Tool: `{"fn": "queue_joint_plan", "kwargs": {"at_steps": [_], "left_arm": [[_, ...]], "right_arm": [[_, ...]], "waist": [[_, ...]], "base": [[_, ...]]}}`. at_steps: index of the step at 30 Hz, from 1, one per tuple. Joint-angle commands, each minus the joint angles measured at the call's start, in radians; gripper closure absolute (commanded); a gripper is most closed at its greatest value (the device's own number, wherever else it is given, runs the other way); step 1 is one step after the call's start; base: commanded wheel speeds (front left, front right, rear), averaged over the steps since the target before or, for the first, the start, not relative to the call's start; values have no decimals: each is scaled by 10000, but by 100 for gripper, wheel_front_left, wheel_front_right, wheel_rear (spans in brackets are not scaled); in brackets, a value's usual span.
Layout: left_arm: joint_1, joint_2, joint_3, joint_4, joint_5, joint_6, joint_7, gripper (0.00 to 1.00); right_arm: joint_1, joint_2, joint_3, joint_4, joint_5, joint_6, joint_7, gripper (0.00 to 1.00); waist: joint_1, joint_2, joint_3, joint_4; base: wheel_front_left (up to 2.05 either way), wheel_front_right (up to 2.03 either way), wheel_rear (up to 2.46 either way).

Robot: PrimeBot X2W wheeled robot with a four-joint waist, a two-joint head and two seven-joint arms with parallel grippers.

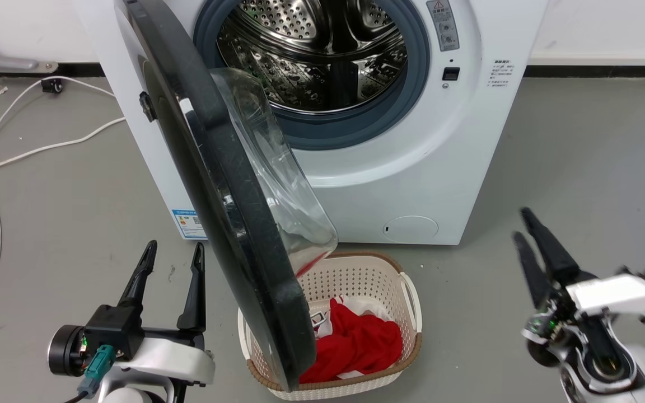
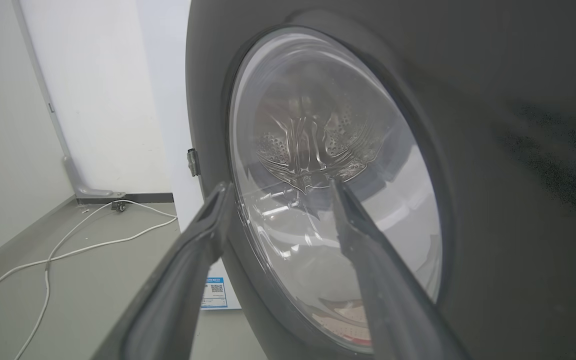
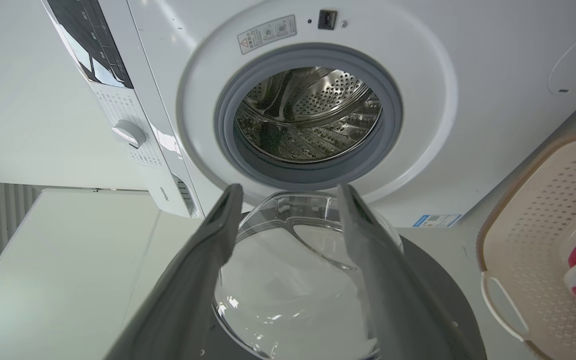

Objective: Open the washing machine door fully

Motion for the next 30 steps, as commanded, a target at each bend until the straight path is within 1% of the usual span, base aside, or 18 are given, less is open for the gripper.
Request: {"fn": "queue_joint_plan", "kwargs": {"at_steps": [1,4,5,7,9,10,12,15,17,18,21,23,26,28,30], "left_arm": [[133,7,23,25,-55,12,-23,0],[198,-4,56,40,-50,11,-23,0],[205,-8,66,47,-44,11,-25,0],[205,-11,105,65,-38,10,-25,0],[212,-13,143,66,-29,10,-25,0],[212,-14,164,58,-25,10,-25,0],[209,-21,178,46,-13,9,-25,0],[188,-24,225,13,-4,9,-25,0],[159,-35,234,2,16,9,-23,0],[144,-36,243,1,26,9,-25,0],[90,-38,260,8,52,8,-24,0],[54,-39,276,9,67,8,-23,0],[28,-35,310,-8,91,7,-23,0],[24,-30,326,-19,118,7,-24,0],[-8,1,355,-17,105,7,-24,0]], "right_arm": [[271,-72,-83,-123,-232,0,-355,0],[708,-304,-123,-342,-1531,0,-1826,0],[797,-393,-105,-339,-2062,0,-2113,0],[898,-462,-247,-268,-3220,0,-2449,0],[873,-461,-674,-207,-4605,0,-2543,0],[819,-364,-1157,-290,-5494,0,-2557,0],[860,51,-1963,-638,-7394,0,-2550,0],[1101,537,-2915,-1590,-10811,-1,-2553,0],[1340,998,-3251,-2311,-12923,-1,-2552,0],[1464,1173,-3298,-2644,-13804,-1,-2551,0],[1920,1546,-3307,-3389,-15834,-1,-2513,0],[2283,1720,-3223,-3758,-16728,-1,-2391,0],[2821,1835,-3025,-4131,-17464,-3,-2188,0],[3131,1865,-2905,-4140,-17540,-3,-2102,0],[3332,1865,-2798,-3992,-17230,-3,-2068,0]], "waist": [[1,0,-30,-2],[1,0,-77,-40],[1,0,-89,-57],[1,0,-103,-99],[1,0,-102,-143],[1,0,-105,-164],[1,0,-114,-182],[1,0,-97,-195],[1,0,-83,-189],[1,0,-74,-186],[1,0,-56,-165],[1,0,-34,-152],[1,0,5,-149],[1,0,25,-154],[1,0,48,-165]], "base": [[0,0,0],[0,0,0],[0,0,0],[0,0,0],[0,0,0],[0,0,0],[0,0,0],[0,0,0],[0,0,0],[0,0,0],[0,0,0],[0,0,0],[0,0,0],[0,0,0],[0,0,0]]}}
